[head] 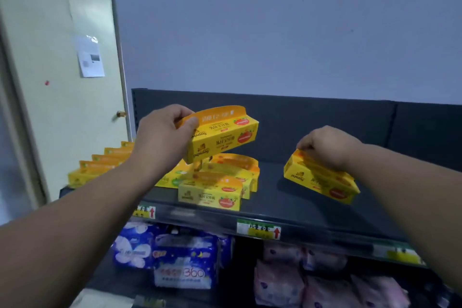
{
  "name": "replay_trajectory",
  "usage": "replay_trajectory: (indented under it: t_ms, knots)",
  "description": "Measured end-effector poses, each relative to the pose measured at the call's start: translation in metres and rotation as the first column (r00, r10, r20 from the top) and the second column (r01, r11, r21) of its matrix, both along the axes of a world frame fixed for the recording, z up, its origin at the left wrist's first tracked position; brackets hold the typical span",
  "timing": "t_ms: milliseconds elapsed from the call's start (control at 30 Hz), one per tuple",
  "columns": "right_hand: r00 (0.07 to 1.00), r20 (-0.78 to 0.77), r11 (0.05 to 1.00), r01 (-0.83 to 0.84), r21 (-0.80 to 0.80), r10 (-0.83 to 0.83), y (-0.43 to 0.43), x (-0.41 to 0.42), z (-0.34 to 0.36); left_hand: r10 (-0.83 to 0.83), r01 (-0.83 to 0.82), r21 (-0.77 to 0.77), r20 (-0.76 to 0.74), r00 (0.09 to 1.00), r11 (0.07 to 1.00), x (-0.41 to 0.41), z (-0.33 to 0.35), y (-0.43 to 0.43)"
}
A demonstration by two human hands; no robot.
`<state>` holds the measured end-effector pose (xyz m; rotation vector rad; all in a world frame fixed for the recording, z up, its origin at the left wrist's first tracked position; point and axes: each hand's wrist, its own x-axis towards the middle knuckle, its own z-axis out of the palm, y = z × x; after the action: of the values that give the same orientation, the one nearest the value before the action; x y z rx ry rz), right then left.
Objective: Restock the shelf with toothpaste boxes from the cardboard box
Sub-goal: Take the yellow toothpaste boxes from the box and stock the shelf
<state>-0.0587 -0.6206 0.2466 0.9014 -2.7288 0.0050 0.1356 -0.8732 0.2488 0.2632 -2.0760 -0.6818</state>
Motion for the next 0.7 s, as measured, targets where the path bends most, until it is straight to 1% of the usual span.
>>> replay_trajectory:
  t_ms: [233,433,567,700]
  knots:
    - [0.995,-0.067,0.996,-0.073,0.053,0.076,-0.070,-0.053,-0.011,0.077,-0.077,0.019,0.022,0.997,0.997,-0.029,-0.009,-0.045]
    - [0.989,-0.105,0.983,-0.084,0.163,0.102,-0.123,-0.100,-0.004,0.160,-0.160,0.014,0.014,0.987,0.987,-0.068,-0.011,-0.069]
    - [0.989,-0.064,0.976,-0.123,0.180,0.137,-0.156,-0.127,-0.015,0.174,-0.175,0.038,0.023,0.984,0.984,-0.092,-0.020,-0.083]
    - [0.986,0.031,0.979,-0.165,0.121,0.163,-0.190,-0.145,-0.034,0.166,-0.169,0.082,0.044,0.985,0.982,-0.106,-0.028,-0.098]
